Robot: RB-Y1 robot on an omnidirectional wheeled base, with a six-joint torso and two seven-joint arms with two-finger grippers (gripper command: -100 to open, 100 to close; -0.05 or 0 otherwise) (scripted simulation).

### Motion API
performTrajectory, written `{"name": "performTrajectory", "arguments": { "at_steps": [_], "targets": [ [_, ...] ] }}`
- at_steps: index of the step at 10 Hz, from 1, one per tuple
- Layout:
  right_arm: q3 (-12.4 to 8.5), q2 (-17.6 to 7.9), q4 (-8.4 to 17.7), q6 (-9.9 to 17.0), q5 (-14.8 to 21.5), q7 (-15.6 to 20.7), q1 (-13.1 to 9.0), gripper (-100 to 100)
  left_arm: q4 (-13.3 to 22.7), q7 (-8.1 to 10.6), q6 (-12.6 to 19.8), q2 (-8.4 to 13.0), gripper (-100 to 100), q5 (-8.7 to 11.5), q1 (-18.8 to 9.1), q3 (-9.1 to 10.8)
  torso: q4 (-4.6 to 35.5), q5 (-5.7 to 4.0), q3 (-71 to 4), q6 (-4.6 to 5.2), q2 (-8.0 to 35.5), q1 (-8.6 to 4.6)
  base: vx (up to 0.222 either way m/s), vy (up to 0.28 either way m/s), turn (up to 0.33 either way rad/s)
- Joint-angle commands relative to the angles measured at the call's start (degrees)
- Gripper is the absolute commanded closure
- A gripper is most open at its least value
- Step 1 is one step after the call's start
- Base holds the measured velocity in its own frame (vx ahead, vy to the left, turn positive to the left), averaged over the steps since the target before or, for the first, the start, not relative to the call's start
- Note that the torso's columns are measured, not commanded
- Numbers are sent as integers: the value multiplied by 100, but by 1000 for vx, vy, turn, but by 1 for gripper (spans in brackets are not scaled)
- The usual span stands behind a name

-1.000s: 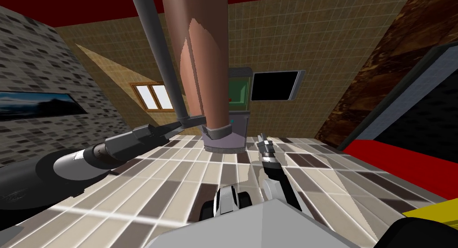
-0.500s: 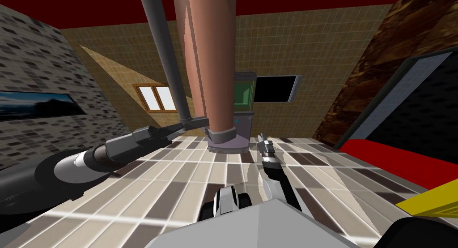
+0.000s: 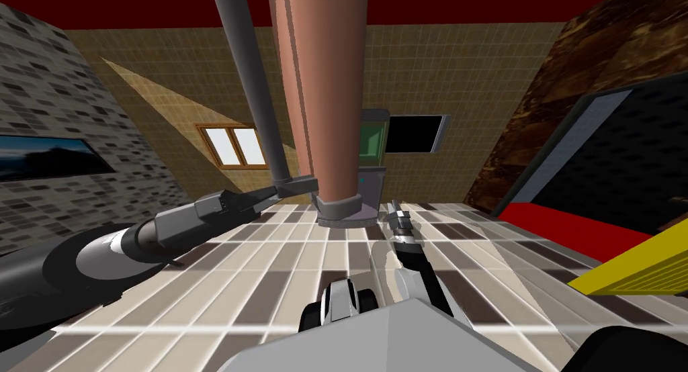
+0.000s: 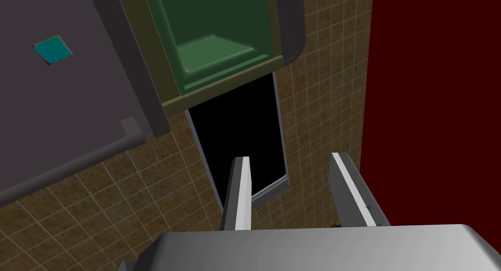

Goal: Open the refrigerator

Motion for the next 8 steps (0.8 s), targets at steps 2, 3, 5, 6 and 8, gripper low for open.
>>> {"name": "performTrajectory", "arguments": {
  "at_steps": [2,3,5,6,8],
  "targets": [
    [1,1,0,0,0,0,2,0,22,284,58,268,-100,204,-82,384,7,-10,25,-5,24,-47,-4,73,85],
    [2,3,0,0,0,0,1,0,29,374,108,349,-100,273,-112,515,18,-30,50,-2,60,-91,-2,-44,89],
    [3,4,0,0,0,0,0,0,44,553,207,511,-100,412,-171,778,34,-30,43,-1,70,-63,20,-28,51],
    [3,3,0,0,0,0,0,0,51,643,256,592,-100,482,-200,909,27,-9,56,-6,73,-22,22,-3,64],
    [2,3,0,0,0,0,0,0,66,822,356,754,-100,621,-259,1171,27,7,63,-10,80,13,9,14,52]
  ]
}}
